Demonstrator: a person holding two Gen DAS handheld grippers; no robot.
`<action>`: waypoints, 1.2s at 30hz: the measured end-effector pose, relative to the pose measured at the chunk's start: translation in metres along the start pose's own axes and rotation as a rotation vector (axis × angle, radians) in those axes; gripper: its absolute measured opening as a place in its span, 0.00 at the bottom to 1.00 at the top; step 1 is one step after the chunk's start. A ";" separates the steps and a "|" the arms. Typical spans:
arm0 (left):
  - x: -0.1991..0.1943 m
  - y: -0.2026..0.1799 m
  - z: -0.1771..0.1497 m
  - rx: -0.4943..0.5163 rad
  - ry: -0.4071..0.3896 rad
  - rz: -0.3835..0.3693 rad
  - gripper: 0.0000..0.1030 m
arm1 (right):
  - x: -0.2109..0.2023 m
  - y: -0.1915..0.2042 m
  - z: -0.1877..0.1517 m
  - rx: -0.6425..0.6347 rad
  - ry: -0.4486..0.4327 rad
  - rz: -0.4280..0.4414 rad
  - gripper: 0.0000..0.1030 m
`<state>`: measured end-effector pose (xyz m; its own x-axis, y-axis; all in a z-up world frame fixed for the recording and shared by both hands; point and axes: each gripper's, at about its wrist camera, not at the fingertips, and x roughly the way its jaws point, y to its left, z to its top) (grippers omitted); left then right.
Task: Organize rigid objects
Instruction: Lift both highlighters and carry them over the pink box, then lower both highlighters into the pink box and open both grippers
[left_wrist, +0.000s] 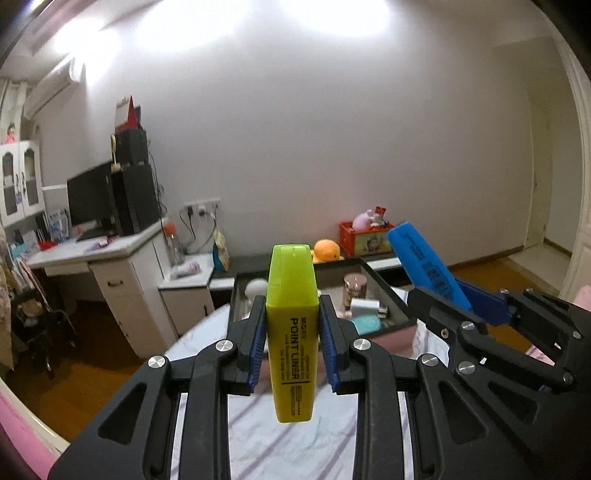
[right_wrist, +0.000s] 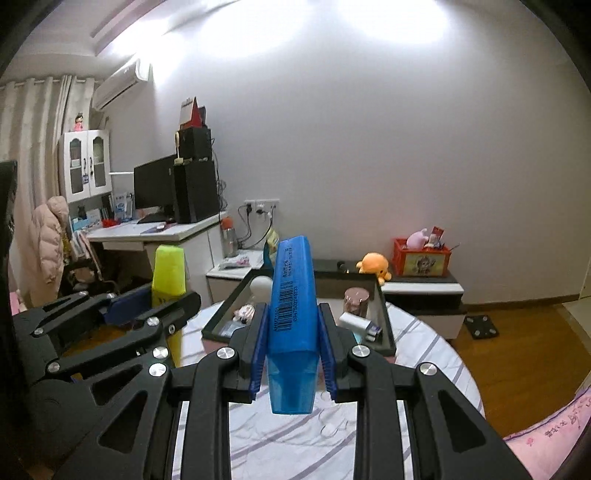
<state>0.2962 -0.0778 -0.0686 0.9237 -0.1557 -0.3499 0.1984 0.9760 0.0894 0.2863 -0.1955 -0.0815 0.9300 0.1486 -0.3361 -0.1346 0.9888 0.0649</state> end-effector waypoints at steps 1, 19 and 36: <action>0.002 -0.001 0.004 0.006 -0.026 0.006 0.26 | 0.002 -0.001 0.002 0.001 -0.003 -0.006 0.26; 0.131 -0.007 0.009 0.092 -0.012 0.019 0.26 | 0.102 -0.029 0.016 -0.024 0.040 -0.062 0.26; 0.242 0.004 -0.019 0.130 0.186 0.053 0.29 | 0.218 -0.050 -0.009 -0.028 0.237 -0.031 0.26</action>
<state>0.5148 -0.1091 -0.1703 0.8601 -0.0628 -0.5062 0.2030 0.9525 0.2269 0.4926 -0.2126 -0.1669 0.8282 0.1146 -0.5485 -0.1200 0.9924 0.0262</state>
